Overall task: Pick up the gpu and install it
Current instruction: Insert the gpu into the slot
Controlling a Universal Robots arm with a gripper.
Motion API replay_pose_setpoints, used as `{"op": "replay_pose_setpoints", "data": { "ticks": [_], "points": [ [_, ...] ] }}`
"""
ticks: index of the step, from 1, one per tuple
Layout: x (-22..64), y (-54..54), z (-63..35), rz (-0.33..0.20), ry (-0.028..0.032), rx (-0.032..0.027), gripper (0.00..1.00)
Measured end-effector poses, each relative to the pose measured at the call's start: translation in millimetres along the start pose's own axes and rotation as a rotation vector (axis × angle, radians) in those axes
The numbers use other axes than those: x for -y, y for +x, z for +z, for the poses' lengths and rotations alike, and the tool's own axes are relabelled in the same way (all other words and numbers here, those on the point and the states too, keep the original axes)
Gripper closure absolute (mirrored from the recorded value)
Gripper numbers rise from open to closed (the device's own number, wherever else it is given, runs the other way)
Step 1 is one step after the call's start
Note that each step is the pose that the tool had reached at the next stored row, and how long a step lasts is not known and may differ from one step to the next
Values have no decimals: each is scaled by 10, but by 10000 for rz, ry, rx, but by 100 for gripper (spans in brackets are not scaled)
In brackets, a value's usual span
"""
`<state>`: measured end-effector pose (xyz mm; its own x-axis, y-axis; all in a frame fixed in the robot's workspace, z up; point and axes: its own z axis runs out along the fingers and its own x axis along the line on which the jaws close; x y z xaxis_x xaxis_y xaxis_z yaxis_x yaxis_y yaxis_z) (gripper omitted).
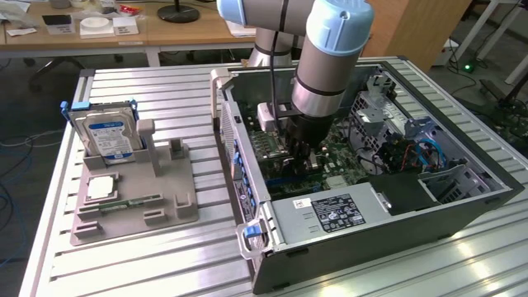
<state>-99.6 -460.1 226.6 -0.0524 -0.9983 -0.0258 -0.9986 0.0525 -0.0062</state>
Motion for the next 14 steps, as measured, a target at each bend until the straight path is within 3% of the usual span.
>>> {"op": "replay_pose_setpoints", "data": {
  "ticks": [14],
  "points": [
    [-10, 2, -1, 0, 0, -1, 72]
  ]
}}
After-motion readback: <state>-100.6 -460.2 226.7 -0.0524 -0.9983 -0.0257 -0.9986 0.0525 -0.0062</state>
